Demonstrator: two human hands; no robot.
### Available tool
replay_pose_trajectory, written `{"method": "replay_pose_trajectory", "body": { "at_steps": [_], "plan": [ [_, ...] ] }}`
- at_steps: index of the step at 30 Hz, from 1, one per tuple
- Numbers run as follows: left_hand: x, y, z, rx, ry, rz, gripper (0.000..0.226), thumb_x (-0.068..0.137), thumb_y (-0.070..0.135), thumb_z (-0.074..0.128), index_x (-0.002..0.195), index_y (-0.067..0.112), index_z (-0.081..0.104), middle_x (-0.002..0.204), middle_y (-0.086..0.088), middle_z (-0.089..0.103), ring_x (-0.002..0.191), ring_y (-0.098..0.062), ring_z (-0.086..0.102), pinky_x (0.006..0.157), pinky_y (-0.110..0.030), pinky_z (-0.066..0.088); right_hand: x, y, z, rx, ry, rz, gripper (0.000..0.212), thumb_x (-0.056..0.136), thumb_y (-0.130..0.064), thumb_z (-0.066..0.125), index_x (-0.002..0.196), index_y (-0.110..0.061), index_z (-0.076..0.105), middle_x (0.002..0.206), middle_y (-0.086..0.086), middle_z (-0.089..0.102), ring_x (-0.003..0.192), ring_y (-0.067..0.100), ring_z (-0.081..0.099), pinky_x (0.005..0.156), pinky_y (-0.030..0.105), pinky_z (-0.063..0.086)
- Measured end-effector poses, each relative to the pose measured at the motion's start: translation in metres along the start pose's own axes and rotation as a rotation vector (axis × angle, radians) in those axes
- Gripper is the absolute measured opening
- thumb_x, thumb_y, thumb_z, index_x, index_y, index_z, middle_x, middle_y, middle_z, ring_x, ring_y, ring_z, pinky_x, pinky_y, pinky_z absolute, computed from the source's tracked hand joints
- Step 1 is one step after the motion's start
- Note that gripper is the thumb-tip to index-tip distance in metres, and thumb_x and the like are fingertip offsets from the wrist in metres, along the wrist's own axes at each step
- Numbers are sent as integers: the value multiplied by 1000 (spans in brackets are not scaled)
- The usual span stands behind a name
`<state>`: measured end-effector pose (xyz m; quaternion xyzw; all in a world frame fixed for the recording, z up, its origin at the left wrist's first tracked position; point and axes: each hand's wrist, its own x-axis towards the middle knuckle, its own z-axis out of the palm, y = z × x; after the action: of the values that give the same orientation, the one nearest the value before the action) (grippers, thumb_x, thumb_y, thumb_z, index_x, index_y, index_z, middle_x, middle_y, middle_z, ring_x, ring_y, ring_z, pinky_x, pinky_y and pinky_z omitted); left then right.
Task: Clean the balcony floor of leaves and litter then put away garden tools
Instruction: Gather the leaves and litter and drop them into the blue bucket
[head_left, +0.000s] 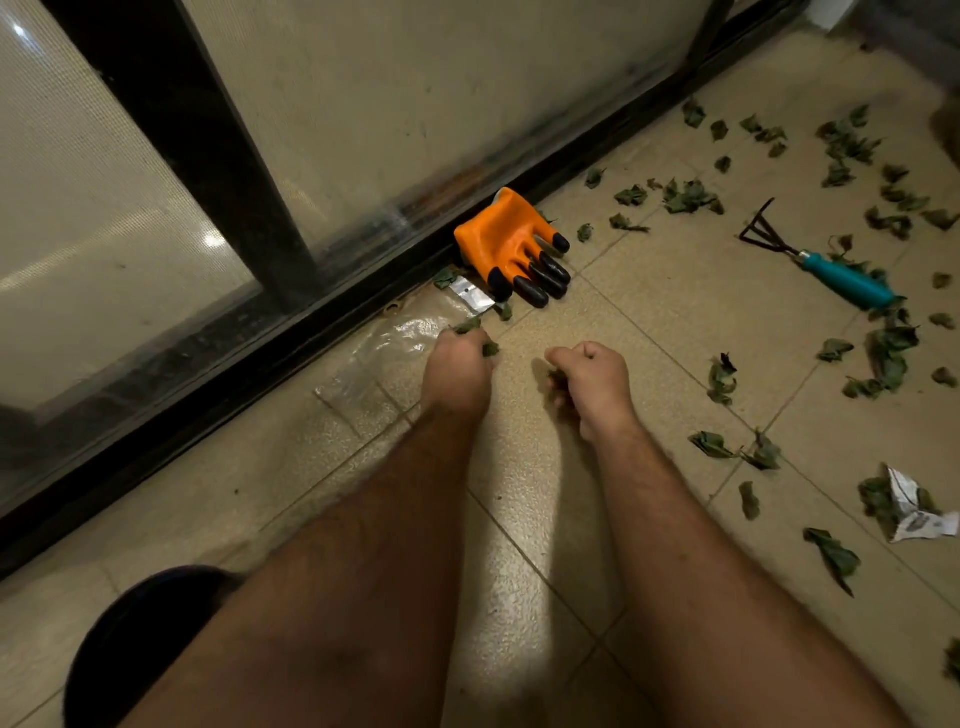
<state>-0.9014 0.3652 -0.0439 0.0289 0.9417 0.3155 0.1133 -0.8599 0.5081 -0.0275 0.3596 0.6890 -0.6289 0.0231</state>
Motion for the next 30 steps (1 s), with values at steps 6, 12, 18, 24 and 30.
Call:
{"method": "replay_pose_trajectory", "body": {
  "at_steps": [6,12,18,24,30],
  "plan": [
    [-11,2,-3,-92,119,8,12,92,20,57,82,14,53,83,-4,53,71,-15,45,55,-24,28,4,-8,9,117,-98,57,20,90,-4,66,83,-14,51,65,7,67,58,20,64,43,26,40],
    [-3,-6,-45,-443,353,-92,10,88,13,63,87,20,56,76,12,54,66,-2,50,59,-20,41,1,-10,57,-64,-90,0,6,92,-20,67,95,-14,69,67,-6,59,54,5,49,40,16,37],
    [3,-32,-90,-499,380,-199,15,94,17,52,98,22,66,84,9,62,72,-7,58,68,-23,51,-4,-10,99,-91,-82,37,38,85,-40,75,60,-22,51,57,-4,52,54,14,47,51,26,38],
    [2,-61,-110,-493,337,-294,25,95,33,57,89,11,68,84,-11,67,81,-28,65,78,-42,57,-15,-20,124,-104,-64,141,27,82,-31,75,68,-11,63,59,1,59,48,16,52,47,27,42],
    [4,-57,-118,-463,336,-248,42,100,50,47,80,16,64,71,2,60,68,-16,57,69,-32,47,-25,-19,105,-186,-489,202,16,84,-19,58,68,-18,58,54,-1,45,42,13,37,42,24,27]
  ]
}}
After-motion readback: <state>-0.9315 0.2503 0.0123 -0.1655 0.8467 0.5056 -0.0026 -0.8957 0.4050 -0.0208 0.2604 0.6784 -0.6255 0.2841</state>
